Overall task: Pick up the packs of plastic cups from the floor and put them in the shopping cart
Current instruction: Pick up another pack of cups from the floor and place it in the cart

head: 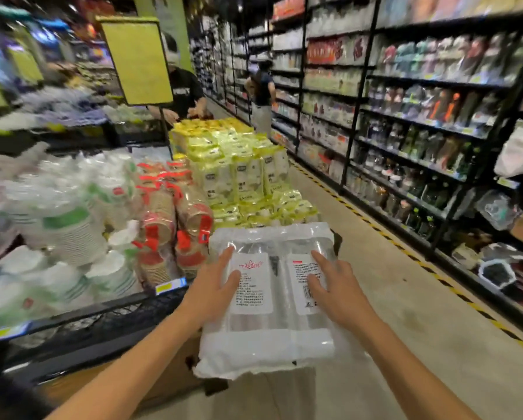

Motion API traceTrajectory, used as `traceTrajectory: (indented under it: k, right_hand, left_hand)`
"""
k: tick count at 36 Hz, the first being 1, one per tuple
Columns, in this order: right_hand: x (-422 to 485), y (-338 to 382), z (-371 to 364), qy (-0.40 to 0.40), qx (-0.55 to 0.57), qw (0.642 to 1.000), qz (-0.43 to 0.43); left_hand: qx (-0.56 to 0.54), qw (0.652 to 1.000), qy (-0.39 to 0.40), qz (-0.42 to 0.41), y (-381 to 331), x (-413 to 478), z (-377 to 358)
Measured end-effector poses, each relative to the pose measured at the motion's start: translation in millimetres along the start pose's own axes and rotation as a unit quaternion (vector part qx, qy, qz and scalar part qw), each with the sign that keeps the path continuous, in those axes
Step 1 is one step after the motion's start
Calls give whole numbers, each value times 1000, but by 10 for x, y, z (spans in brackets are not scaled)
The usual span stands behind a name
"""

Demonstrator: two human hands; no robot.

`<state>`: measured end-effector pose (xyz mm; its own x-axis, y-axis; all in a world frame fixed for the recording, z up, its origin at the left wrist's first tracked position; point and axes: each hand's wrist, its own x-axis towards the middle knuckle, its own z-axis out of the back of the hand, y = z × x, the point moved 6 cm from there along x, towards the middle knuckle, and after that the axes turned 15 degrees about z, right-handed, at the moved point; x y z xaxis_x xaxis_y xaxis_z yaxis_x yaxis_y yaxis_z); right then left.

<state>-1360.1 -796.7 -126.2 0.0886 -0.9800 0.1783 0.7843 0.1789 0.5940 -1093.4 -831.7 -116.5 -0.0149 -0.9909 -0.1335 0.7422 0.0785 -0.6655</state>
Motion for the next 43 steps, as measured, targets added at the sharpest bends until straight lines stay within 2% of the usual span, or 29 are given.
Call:
traceTrajectory:
  k: [5, 12, 18, 26, 31, 33, 37, 43]
  right_hand:
    - [335, 733, -91, 40, 5, 995, 93]
    - [604, 1808, -570, 115, 8, 969, 217]
    - [631, 2724, -1355, 176, 23, 940, 291]
    - [449, 4253, -2450, 254, 28, 895, 366]
    - [263, 5303, -3061, 282, 39, 867, 410]
    - [181, 5708, -3337, 291, 43, 857, 423]
    - [-43, 6458, -3860, 305, 62, 833, 457]
    - [-459, 7347, -4556, 345, 71, 786, 508]
  left_hand:
    - [-31, 997, -56, 49, 214, -318, 680]
    - [-75, 978, -140, 137, 982, -816, 1454]
    - [-109, 950, -211, 202, 1828, -1491, 2034]
    - [-82, 901, -281, 321, 3041, -2338, 2928]
    - [-116, 884, -322, 319, 3828, -2908, 3509]
    - [-128, 869, -339, 336, 4117, -3121, 3743]
    - [-120, 818, -390, 406, 4652, -3600, 4157]
    - [-93, 773, -421, 466, 5342, -4272, 4527]
